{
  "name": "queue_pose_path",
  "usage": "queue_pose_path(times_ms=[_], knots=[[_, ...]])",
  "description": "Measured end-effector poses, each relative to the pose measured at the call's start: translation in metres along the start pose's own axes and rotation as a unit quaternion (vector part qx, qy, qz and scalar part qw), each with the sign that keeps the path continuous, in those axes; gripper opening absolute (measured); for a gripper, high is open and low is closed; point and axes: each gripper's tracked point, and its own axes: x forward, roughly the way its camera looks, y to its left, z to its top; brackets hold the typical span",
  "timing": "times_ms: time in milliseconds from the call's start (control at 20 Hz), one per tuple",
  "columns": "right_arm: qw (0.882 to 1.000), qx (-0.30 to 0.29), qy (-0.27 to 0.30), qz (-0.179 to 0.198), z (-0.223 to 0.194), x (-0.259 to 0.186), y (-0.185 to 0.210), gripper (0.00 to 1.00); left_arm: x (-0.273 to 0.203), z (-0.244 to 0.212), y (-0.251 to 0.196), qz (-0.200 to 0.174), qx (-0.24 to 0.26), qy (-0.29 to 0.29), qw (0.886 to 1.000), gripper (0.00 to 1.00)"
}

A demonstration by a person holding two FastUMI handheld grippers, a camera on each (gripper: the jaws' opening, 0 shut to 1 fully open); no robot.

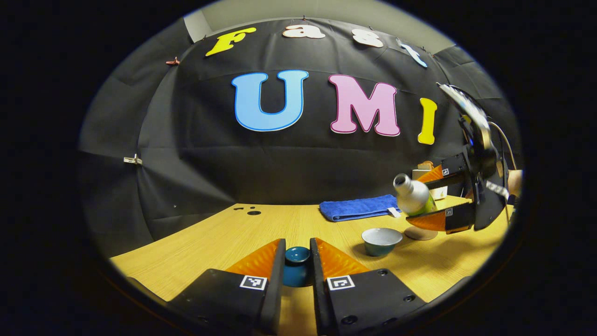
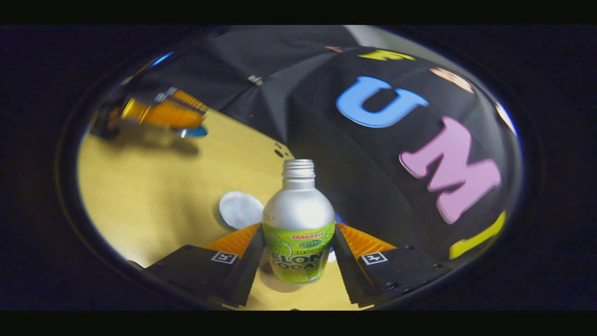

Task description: Open the teacup lid with one hand, grasp the water bottle and pour water into the teacup with the other hand; after pouring, place the water bottle on the coaster and then close the teacup lid.

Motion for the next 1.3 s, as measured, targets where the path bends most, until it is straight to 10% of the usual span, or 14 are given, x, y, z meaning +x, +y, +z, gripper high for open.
queue_pose_path(times_ms=[150,350,1300], knots=[[0.978,0.201,-0.055,0.012,0.003,-0.020,-0.018,0.80,0.000,-0.001,0.001,0.002,0.000,0.000,1.000,0.33],[0.945,0.316,-0.084,-0.006,-0.005,-0.034,-0.042,0.80,-0.001,-0.001,0.002,0.004,0.000,0.000,1.000,0.36],[0.938,0.337,-0.072,-0.026,-0.008,-0.033,-0.043,0.80,0.000,0.000,0.002,0.006,0.000,0.000,1.000,0.33]])
